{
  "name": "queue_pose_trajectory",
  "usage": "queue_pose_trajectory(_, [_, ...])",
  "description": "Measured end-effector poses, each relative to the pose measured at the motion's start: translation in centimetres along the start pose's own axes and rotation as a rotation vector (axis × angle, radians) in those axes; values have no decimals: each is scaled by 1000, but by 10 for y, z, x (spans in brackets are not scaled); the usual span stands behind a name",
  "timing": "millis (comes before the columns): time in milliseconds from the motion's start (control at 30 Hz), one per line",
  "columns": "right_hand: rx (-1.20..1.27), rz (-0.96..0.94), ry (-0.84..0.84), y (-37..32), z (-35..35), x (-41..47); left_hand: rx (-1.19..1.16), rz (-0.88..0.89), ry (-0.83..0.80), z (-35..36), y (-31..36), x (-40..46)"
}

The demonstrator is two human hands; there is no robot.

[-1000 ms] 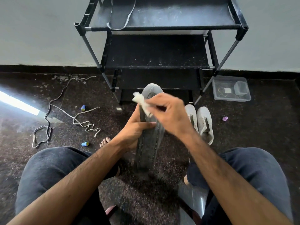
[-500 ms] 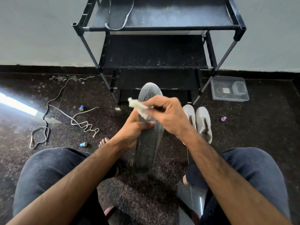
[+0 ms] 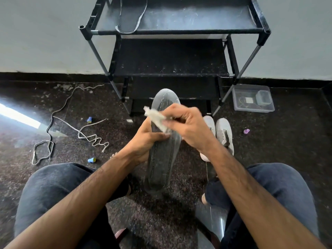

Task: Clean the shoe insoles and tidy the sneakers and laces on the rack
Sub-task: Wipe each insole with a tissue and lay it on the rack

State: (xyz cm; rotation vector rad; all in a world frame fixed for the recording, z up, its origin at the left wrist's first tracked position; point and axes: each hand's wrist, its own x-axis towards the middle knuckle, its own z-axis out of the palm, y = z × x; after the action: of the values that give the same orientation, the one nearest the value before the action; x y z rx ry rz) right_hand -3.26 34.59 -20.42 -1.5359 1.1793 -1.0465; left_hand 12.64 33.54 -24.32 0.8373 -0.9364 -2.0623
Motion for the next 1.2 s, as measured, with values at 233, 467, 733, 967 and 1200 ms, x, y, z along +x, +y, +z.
queue_pose_trajectory(233, [-616, -193, 231, 11, 6, -2, -18, 66, -11, -3, -5, 4])
queue_pose_trajectory(467, [-879, -222, 193, 31, 5, -3, 1, 115, 56, -3, 1, 1])
queue_pose_trajectory(733, [-702, -276, 306, 8, -3, -5, 0, 94, 108, -6, -3, 4])
queue_pose_trajectory(967, [-936, -232, 215, 31, 11, -7, 20, 103, 95, -5, -1, 3])
queue_pose_trajectory(1200, [-753, -89, 462, 29, -15, -4, 58, 101, 110, -6, 1, 2])
